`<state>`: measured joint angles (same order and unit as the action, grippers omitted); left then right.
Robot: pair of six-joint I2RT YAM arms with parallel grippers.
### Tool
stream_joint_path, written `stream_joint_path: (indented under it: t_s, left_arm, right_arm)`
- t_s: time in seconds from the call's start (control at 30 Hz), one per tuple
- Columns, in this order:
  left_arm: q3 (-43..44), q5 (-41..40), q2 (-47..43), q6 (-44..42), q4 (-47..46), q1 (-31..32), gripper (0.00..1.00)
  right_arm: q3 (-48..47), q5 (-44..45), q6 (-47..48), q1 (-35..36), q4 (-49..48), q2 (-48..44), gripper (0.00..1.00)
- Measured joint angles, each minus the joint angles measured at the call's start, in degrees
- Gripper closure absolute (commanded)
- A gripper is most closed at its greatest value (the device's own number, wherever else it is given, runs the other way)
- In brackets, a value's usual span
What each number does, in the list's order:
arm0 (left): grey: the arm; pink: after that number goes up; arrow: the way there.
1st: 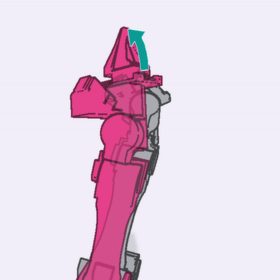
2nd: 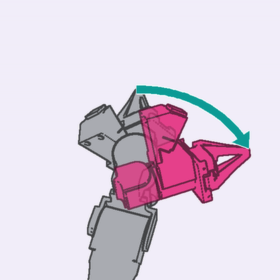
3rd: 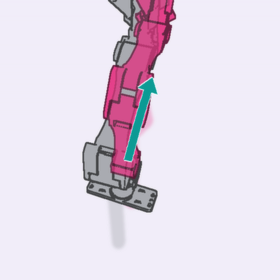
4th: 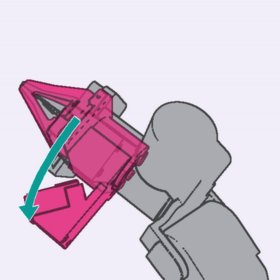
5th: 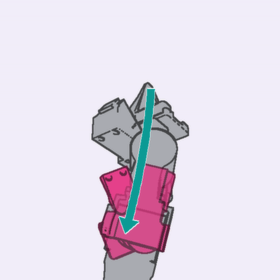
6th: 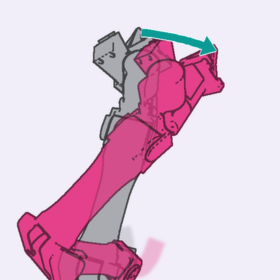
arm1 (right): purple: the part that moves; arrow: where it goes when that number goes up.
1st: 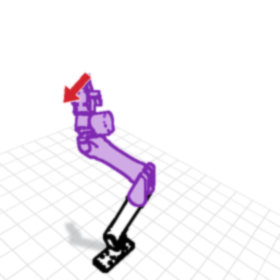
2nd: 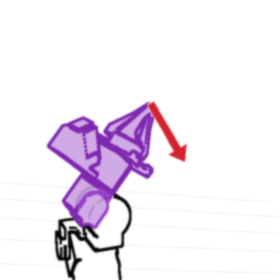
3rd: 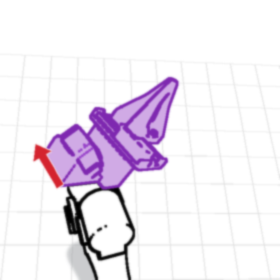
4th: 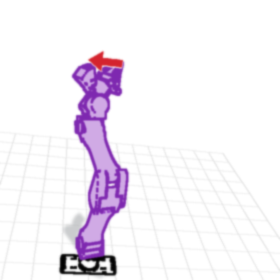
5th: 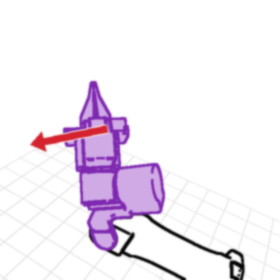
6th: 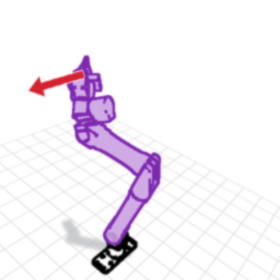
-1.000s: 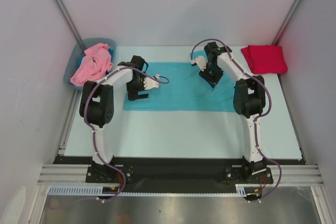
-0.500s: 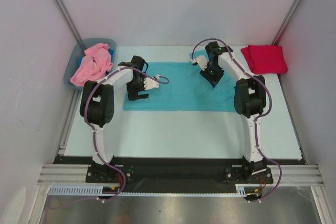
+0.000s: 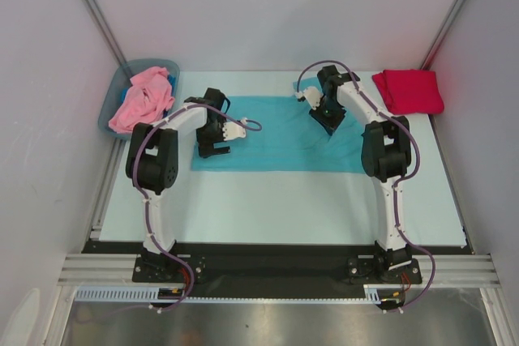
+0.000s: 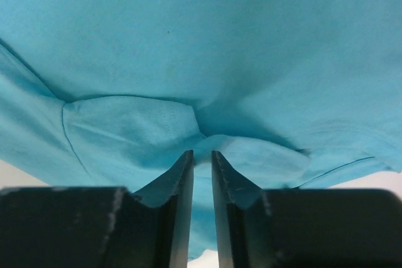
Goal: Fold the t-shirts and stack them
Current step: Fold the tshirt
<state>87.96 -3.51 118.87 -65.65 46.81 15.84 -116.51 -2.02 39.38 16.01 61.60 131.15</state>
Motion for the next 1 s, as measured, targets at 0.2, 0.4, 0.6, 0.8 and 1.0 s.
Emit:
stream_joint_path:
  t_s: [0.2, 0.4, 0.6, 0.8, 1.0]
  left_arm:
    - [0.0, -0.33, 0.02, 0.0, 0.0, 0.04, 0.01]
    - [0.02, -0.44, 0.24, -0.26, 0.0, 0.09, 0.49]
    - [0.11, -0.76, 0.96, -0.44, 0.02, 0.09, 0.73]
    - [0.13, -0.79, 0.98, -0.39, -0.04, 0.13, 1.0]
    - [0.13, -0.81, 0.98, -0.39, -0.04, 0.13, 1.0]
  right_arm:
    - [0.46, -0.24, -0.17, 0.0, -0.15, 0.11, 0.94]
    - [0.46, -0.24, -0.2, 0.0, -0.2, 0.11, 0.95]
    - [0.46, -0.26, -0.2, 0.0, -0.22, 0.11, 0.96]
    - [0.46, -0.24, -0.2, 0.0, -0.22, 0.11, 0.95]
    - [0.46, -0.24, -0.2, 0.0, -0.22, 0.11, 0.95]
